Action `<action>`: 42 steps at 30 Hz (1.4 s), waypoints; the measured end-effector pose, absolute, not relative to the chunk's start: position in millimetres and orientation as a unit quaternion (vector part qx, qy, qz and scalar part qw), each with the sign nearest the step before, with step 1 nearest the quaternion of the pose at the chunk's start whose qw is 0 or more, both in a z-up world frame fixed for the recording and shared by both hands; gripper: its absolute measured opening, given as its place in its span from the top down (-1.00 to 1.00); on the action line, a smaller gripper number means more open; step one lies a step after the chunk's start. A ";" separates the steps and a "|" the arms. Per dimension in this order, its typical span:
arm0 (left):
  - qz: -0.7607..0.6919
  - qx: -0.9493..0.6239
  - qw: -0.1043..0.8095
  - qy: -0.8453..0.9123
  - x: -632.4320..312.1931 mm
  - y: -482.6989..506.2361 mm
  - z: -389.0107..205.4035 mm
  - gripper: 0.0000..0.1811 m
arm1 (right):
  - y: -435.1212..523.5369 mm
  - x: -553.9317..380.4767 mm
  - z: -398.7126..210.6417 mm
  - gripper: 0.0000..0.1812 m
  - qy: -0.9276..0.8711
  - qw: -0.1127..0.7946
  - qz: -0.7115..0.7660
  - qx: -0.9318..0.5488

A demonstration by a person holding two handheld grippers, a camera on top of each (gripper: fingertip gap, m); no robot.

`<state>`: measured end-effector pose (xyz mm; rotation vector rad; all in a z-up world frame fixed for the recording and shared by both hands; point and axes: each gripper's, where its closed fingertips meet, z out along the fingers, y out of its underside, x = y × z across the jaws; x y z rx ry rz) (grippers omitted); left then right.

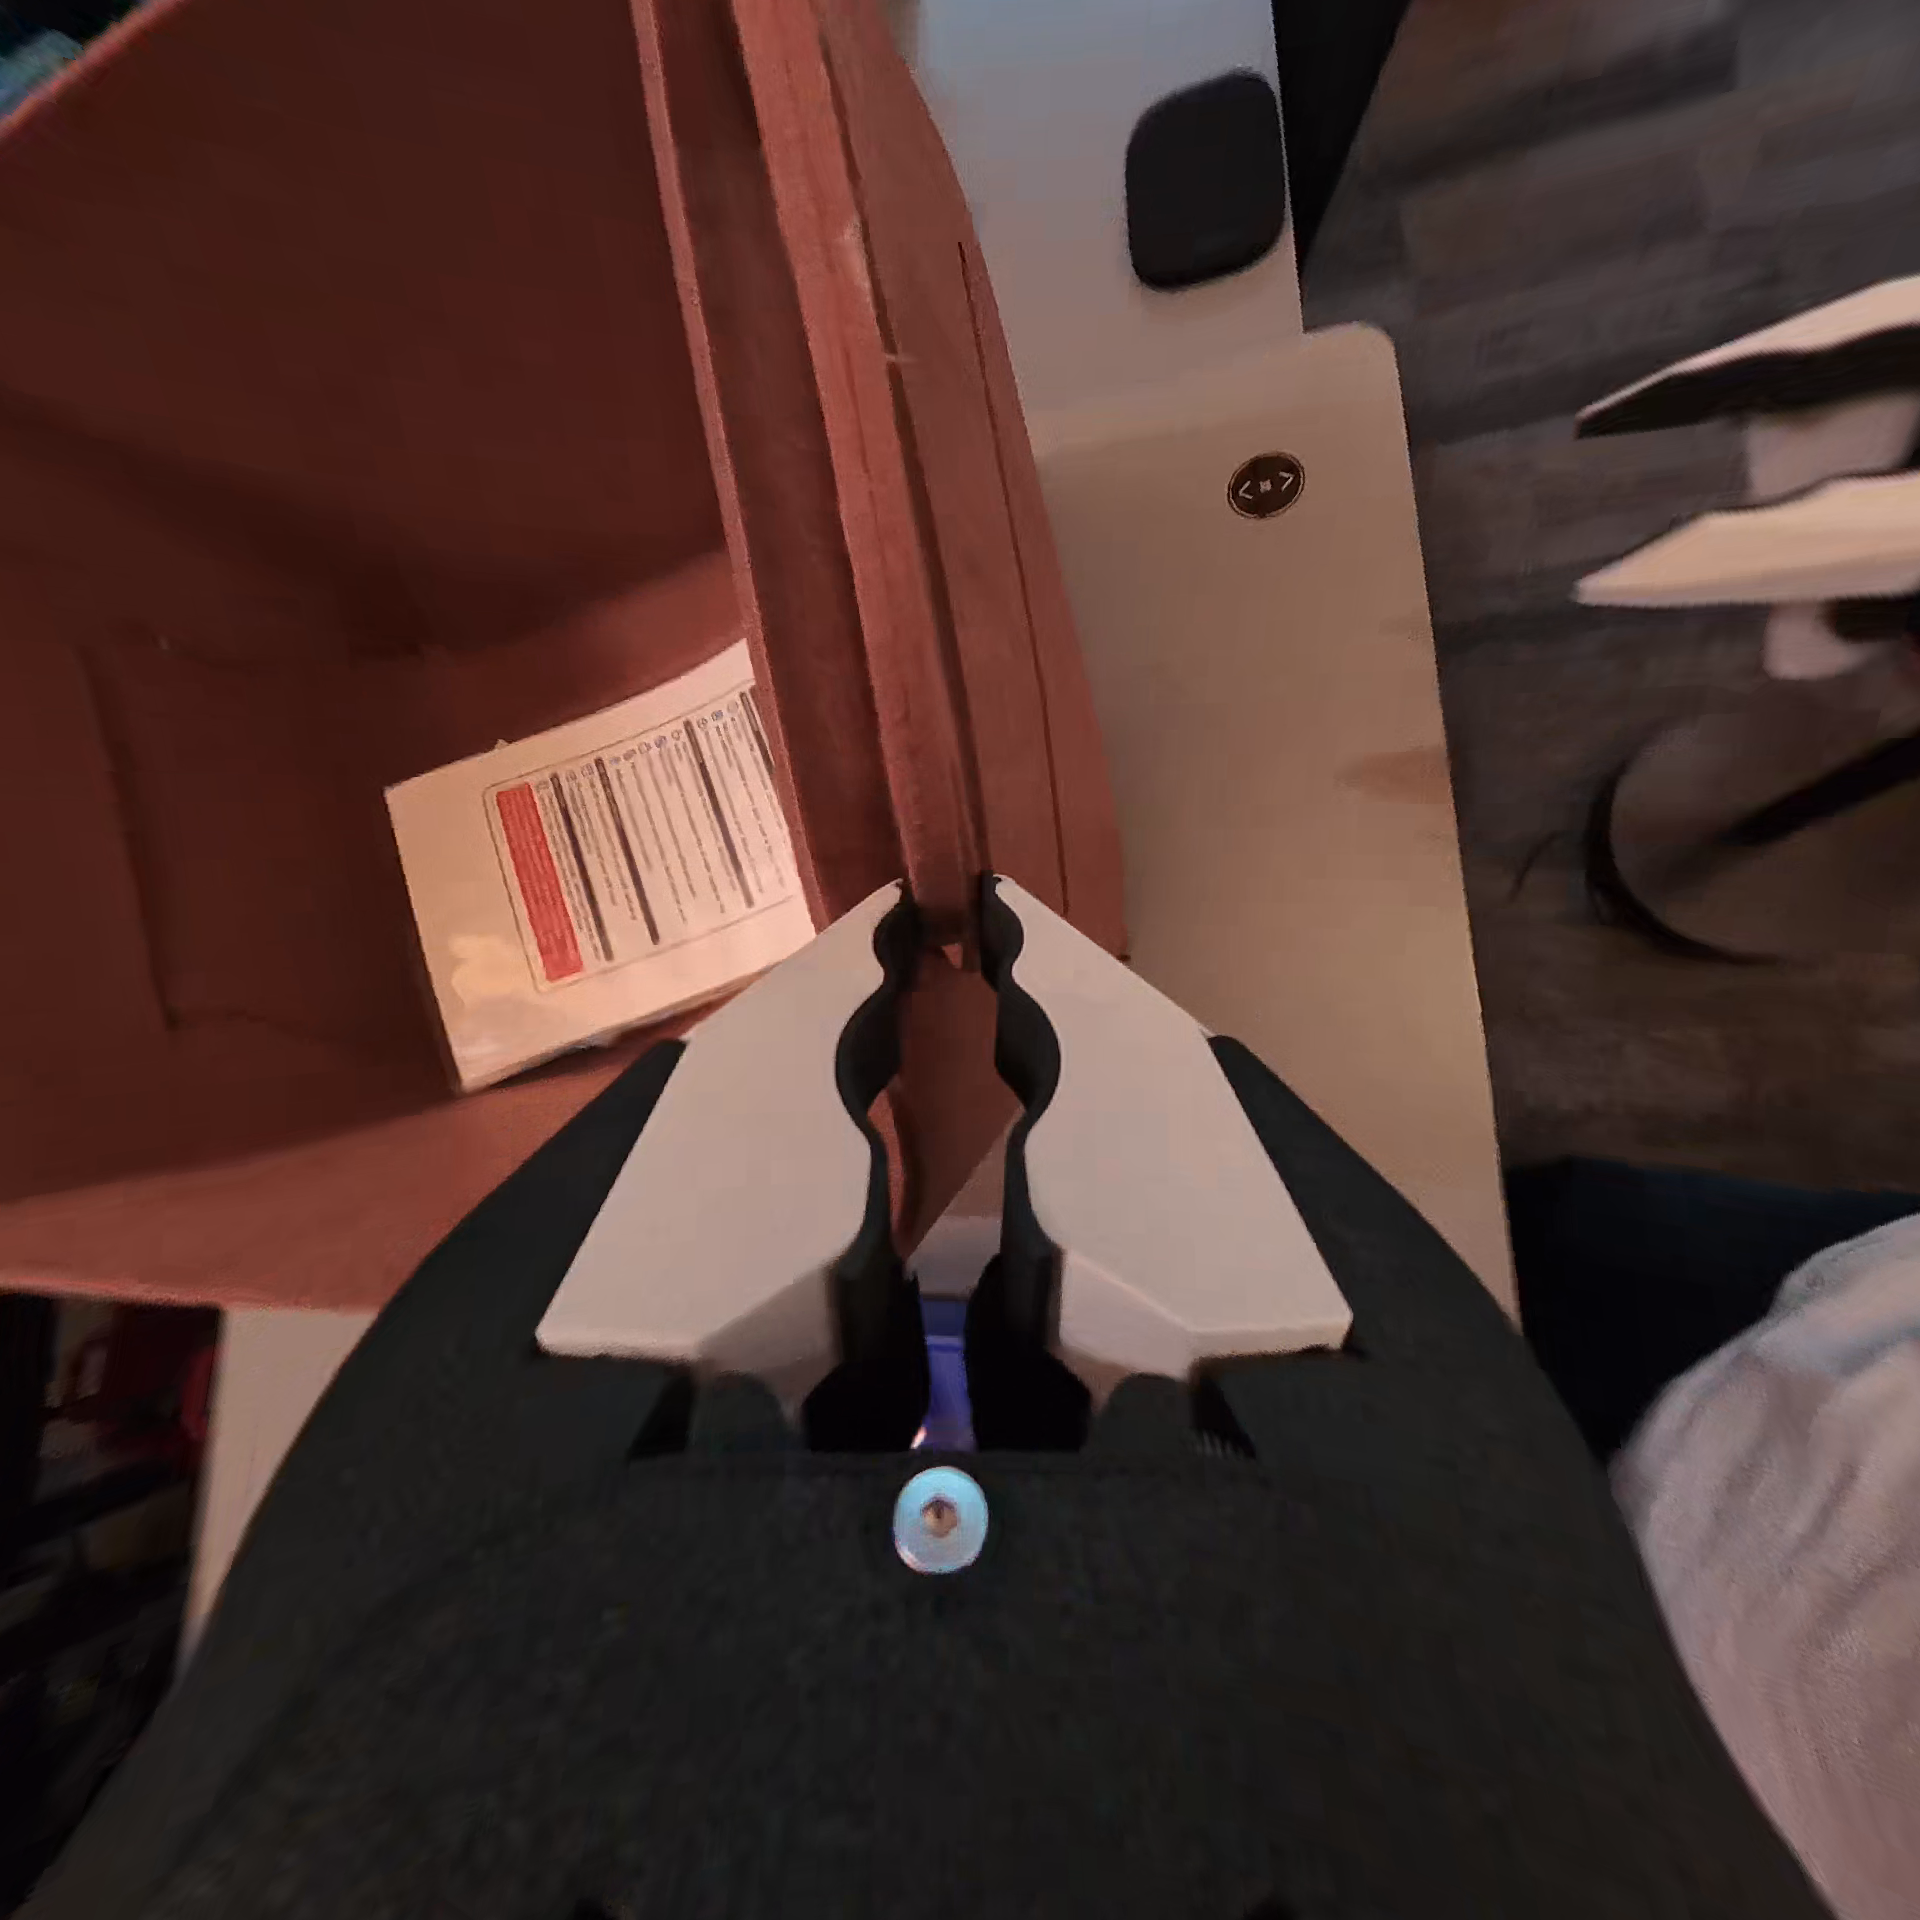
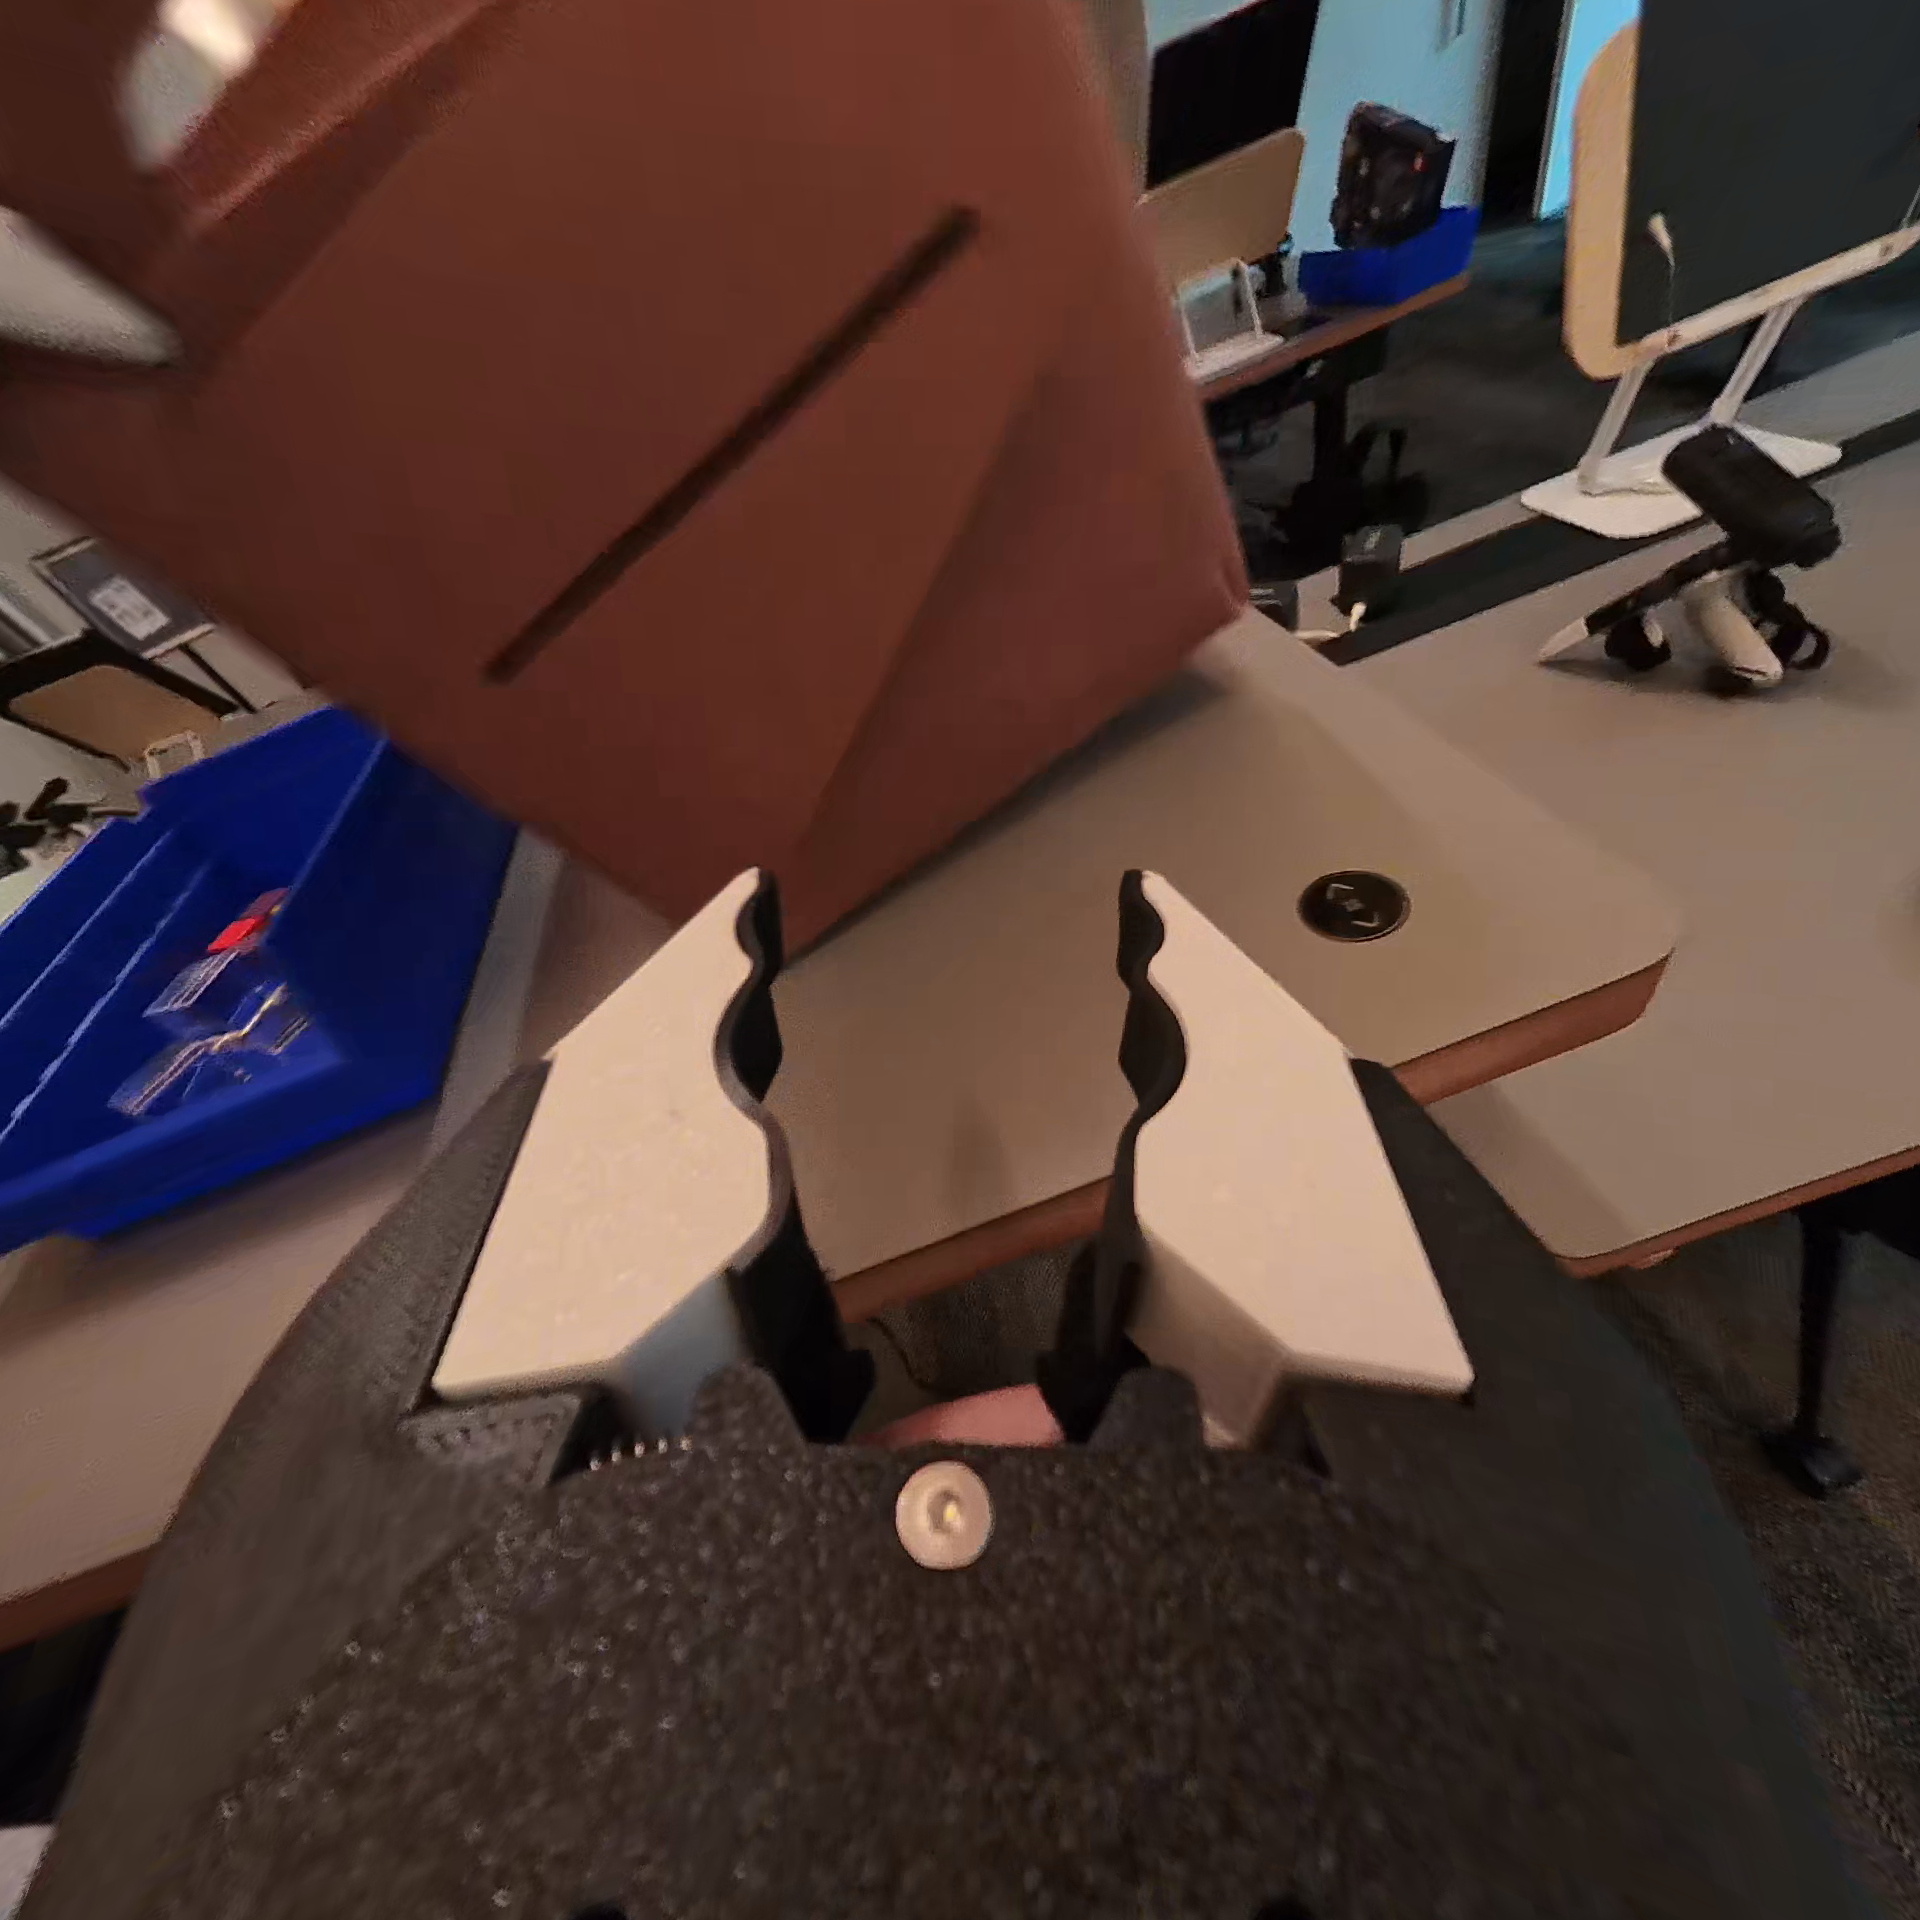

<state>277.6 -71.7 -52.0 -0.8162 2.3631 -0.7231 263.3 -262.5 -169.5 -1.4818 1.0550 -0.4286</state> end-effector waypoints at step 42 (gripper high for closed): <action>-0.472 -0.676 0.211 0.525 282.2 162.7 -9.0 0.38 | -111.9 445.5 -64.9 -0.16 0.245 0.695 0.397 -0.548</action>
